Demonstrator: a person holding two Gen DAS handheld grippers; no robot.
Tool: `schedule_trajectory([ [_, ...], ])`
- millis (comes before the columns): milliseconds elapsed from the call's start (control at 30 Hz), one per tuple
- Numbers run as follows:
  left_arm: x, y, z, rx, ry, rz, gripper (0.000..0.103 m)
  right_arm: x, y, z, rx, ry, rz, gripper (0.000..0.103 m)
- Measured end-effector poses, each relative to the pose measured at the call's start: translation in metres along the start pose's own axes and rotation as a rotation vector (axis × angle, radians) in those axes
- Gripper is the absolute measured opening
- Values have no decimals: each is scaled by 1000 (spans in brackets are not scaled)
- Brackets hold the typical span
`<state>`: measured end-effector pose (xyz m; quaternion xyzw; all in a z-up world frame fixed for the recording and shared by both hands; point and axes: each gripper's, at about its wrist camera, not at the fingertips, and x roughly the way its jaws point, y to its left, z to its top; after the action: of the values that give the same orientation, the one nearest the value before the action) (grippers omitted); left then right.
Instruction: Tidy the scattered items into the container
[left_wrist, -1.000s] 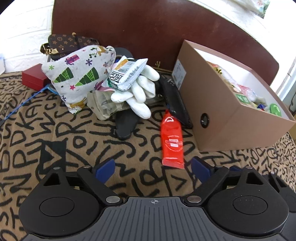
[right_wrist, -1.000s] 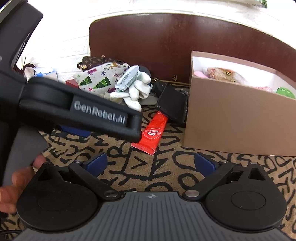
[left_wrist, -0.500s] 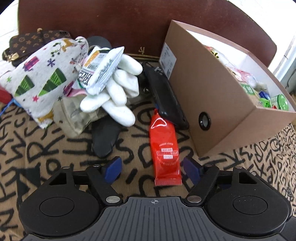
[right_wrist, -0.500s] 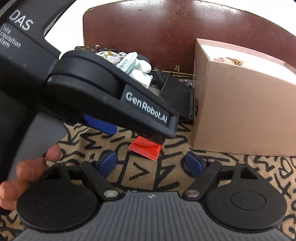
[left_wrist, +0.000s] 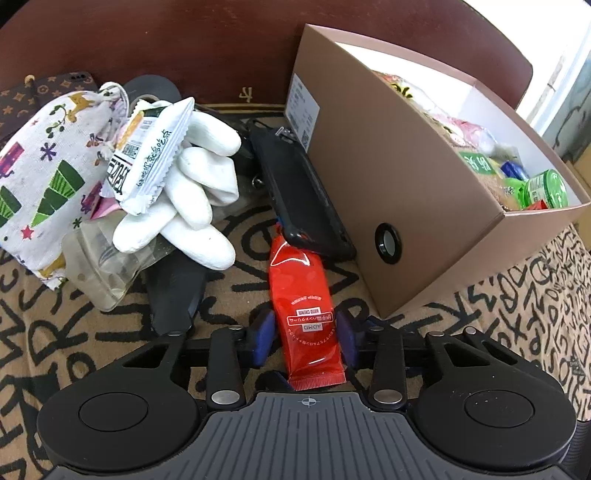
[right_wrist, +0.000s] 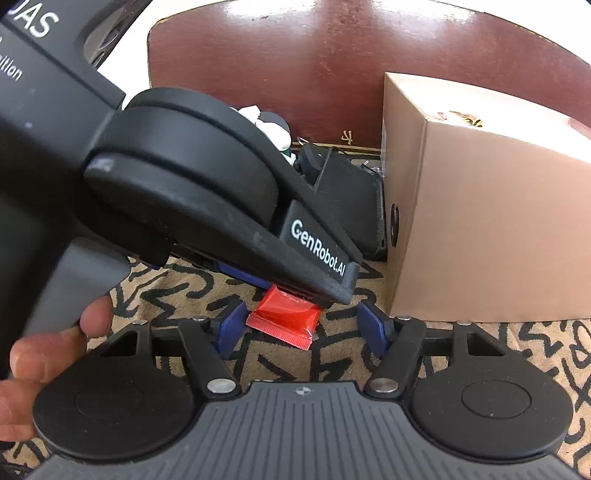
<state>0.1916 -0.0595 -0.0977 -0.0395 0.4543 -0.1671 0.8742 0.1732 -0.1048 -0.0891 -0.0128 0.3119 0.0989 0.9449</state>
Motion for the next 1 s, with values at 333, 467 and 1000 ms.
schedule_trajectory([
  [333,-1,1,-2,-27,-2,14,31,-6,6,-4,-26,4,27,43],
  [467,-9,-1,-11,-48,7,21,27,-16,6,-9,-41,11,35,39],
  [1000,-36,-11,-47,-122,30,-13,37,-57,8,-35,-76,26,124,10],
])
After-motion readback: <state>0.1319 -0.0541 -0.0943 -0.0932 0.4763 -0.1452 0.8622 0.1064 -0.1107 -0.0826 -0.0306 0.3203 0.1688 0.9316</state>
